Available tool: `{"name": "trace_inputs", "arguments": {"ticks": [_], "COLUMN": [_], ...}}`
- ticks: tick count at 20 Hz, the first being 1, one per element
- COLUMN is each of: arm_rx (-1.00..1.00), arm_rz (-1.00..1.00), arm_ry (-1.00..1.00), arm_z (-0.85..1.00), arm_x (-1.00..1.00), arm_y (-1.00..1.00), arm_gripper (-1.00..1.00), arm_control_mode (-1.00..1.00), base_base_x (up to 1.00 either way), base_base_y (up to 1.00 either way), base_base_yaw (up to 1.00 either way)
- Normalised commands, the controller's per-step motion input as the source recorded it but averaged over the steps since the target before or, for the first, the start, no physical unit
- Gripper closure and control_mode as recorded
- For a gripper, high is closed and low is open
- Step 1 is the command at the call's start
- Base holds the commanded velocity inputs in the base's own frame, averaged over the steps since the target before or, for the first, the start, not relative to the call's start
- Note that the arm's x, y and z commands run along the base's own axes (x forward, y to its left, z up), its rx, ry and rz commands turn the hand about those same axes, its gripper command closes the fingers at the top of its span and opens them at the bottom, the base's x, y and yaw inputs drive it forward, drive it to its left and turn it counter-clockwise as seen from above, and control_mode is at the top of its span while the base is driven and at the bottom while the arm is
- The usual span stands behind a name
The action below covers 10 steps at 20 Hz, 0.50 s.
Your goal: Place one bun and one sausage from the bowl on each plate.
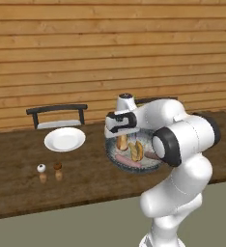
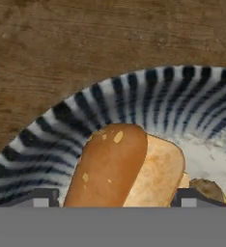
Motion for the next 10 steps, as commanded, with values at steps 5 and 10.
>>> {"name": "trace_inputs", "arguments": {"ticks": [5, 10], "arm_rx": [0.03, 0.0], "arm_rz": [0.05, 0.05], "arm_ry": [0.0, 0.13], "arm_z": [0.76, 0.19], "arm_x": [0.2, 0.64], "arm_y": [0.81, 1.0], "arm_gripper": [1.0, 1.0], "arm_control_mode": [-1.0, -1.0], "base_base_x": [0.0, 0.0], "base_base_y": [0.0, 0.0], "base_base_yaw": [0.0, 0.0]}}
